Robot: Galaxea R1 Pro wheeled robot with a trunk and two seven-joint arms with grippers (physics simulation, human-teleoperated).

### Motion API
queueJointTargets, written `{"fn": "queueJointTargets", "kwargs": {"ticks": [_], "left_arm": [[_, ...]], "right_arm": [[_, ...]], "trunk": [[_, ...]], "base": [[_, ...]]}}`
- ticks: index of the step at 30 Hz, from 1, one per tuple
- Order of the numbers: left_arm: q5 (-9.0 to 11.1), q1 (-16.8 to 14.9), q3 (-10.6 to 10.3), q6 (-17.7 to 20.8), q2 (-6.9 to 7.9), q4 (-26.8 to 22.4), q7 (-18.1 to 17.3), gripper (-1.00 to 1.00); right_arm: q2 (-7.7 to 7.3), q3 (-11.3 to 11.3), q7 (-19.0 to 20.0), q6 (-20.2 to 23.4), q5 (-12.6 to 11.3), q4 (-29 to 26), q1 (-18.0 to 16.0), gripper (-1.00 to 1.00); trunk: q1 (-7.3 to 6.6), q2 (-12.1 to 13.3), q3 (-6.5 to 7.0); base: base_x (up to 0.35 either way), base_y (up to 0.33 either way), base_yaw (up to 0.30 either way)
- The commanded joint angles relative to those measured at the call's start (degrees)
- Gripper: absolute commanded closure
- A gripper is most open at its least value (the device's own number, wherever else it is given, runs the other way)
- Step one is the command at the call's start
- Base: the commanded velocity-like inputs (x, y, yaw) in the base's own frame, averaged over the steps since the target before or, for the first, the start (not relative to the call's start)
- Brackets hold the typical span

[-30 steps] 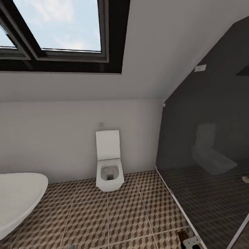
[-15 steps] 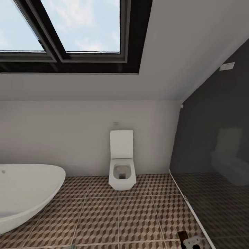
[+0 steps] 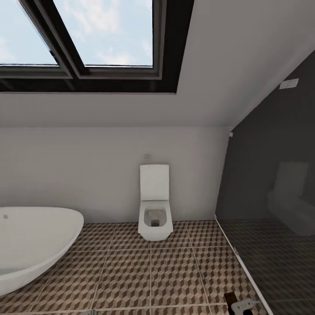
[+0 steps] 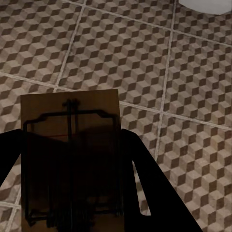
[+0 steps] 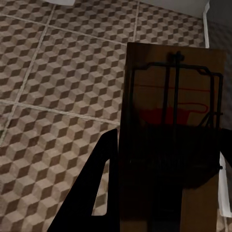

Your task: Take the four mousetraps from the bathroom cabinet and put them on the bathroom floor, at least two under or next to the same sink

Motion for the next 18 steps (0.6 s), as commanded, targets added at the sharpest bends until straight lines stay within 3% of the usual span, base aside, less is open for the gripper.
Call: {"fn": "queueJointTargets", "kwargs": {"ticks": [1,10,18], "left_arm": [[0.38,-0.08,-0.45,-0.36,0.0,0.26,-0.18,1.0],[0.38,-0.08,-0.45,-0.33,-0.07,0.27,-0.19,1.0],[0.38,-0.08,-0.45,-0.29,-0.07,0.27,-0.19,1.0]], "right_arm": [[0.03,0.49,0.61,-0.33,-0.82,0.22,-0.06,1.0],[2.53,0.43,0.57,-0.32,-1.17,0.26,0.79,1.0],[2.75,0.37,0.15,-0.4,-1.27,0.22,1.5,1.0]], "trunk": [[0.02,-0.05,-0.03],[0.02,-0.05,-0.03],[0.02,-0.05,-0.03]], "base": [[0.0,0.0,0.0],[0.0,0.0,0.057],[0.0,0.0,0.172]]}}
